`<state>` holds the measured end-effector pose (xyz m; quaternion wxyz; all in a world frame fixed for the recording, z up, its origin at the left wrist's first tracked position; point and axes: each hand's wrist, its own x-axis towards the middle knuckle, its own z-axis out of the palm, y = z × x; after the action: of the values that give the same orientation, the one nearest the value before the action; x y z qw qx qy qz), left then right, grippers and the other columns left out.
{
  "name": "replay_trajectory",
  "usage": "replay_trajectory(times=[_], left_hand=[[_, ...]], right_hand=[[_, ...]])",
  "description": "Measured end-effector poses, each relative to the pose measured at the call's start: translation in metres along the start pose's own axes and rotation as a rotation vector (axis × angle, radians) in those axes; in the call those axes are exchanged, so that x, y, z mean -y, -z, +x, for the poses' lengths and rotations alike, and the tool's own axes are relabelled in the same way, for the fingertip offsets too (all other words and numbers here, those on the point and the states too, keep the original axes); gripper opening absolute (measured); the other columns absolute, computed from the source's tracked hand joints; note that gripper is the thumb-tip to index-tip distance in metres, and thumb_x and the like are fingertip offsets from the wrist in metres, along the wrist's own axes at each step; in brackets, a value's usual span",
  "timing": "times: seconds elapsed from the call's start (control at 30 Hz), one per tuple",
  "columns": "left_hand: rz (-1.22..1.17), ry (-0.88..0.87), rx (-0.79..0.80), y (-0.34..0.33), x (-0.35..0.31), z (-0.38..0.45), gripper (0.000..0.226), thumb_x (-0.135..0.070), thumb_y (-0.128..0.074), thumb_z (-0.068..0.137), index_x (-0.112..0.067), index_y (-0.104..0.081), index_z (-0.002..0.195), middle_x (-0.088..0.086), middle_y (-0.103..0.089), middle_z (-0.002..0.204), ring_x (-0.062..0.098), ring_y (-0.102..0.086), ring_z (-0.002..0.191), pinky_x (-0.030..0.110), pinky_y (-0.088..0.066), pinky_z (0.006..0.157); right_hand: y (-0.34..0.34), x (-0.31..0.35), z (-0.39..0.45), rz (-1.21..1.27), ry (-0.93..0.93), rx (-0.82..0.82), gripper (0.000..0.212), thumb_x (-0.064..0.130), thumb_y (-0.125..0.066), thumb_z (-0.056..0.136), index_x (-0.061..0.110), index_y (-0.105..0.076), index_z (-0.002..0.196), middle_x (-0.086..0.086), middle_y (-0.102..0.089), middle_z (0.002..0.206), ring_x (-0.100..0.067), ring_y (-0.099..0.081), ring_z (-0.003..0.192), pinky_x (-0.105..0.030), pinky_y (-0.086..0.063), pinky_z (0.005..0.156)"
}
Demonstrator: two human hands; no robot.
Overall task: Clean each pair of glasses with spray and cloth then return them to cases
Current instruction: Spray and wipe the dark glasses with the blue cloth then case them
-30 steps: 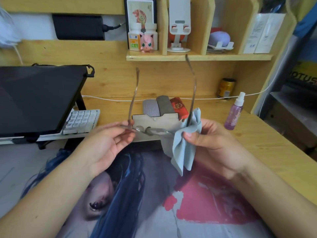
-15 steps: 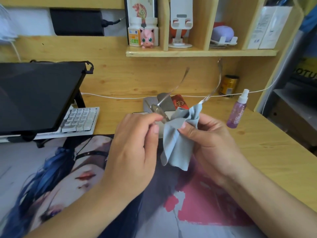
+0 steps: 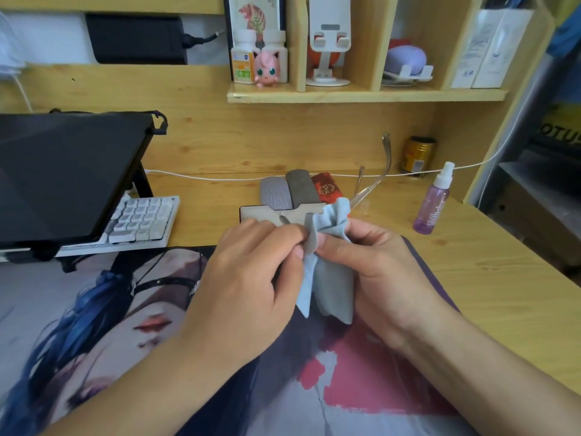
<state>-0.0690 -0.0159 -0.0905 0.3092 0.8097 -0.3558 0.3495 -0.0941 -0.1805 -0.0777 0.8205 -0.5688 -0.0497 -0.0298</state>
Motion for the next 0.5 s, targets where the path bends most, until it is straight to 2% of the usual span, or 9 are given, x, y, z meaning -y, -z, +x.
replay_trajectory(times=[0.17, 0.27, 0.33, 0.43, 0.5], left_hand=[[0.059, -0.065, -0.009, 0.005, -0.002, 0.002, 0.015, -0.005, -0.055, 0.09, -0.002, -0.068, 0.094, 0.004, -0.052, 0.07, 0.025, -0.045, 0.069, 0.039, -0.043, 0.067], [0.071, -0.1, -0.018, 0.007, -0.008, 0.002, 0.014, -0.007, -0.057, 0.089, -0.001, -0.069, 0.092, 0.005, -0.054, 0.072, 0.026, -0.047, 0.07, 0.04, -0.044, 0.068], [0.113, -0.12, -0.034, 0.006, -0.009, 0.002, 0.014, -0.011, -0.059, 0.089, -0.001, -0.069, 0.088, 0.006, -0.055, 0.072, 0.027, -0.047, 0.069, 0.042, -0.044, 0.067], [0.188, -0.113, -0.068, 0.003, -0.006, 0.003, 0.02, -0.015, -0.062, 0.094, -0.002, -0.067, 0.08, 0.005, -0.053, 0.069, 0.028, -0.045, 0.066, 0.045, -0.042, 0.063], [0.179, -0.098, -0.096, 0.003, -0.004, 0.002, 0.018, -0.012, -0.063, 0.097, -0.002, -0.071, 0.084, 0.005, -0.052, 0.071, 0.027, -0.046, 0.067, 0.044, -0.042, 0.063]], right_hand=[[-0.001, 0.009, -0.002, 0.012, 0.05, -0.047, 0.031, 0.013, -0.075, 0.082, -0.011, -0.065, 0.099, -0.025, -0.069, 0.093, -0.035, -0.065, 0.084, -0.049, -0.052, 0.08], [0.001, 0.023, -0.003, 0.05, 0.137, -0.09, 0.019, 0.015, -0.073, 0.078, -0.001, -0.07, 0.089, -0.018, -0.069, 0.084, -0.028, -0.066, 0.078, -0.041, -0.055, 0.077], [0.001, 0.026, -0.005, 0.071, 0.146, -0.086, 0.02, 0.016, -0.07, 0.077, 0.0, -0.07, 0.089, -0.015, -0.069, 0.08, -0.024, -0.067, 0.075, -0.037, -0.057, 0.074], [-0.001, 0.021, -0.006, 0.039, 0.137, -0.075, 0.023, 0.018, -0.071, 0.077, -0.001, -0.07, 0.089, -0.016, -0.069, 0.082, -0.025, -0.067, 0.076, -0.037, -0.056, 0.074], [-0.003, 0.018, -0.006, 0.051, 0.128, -0.071, 0.02, 0.019, -0.072, 0.076, 0.001, -0.072, 0.087, -0.016, -0.071, 0.083, -0.026, -0.068, 0.078, -0.038, -0.056, 0.076]])
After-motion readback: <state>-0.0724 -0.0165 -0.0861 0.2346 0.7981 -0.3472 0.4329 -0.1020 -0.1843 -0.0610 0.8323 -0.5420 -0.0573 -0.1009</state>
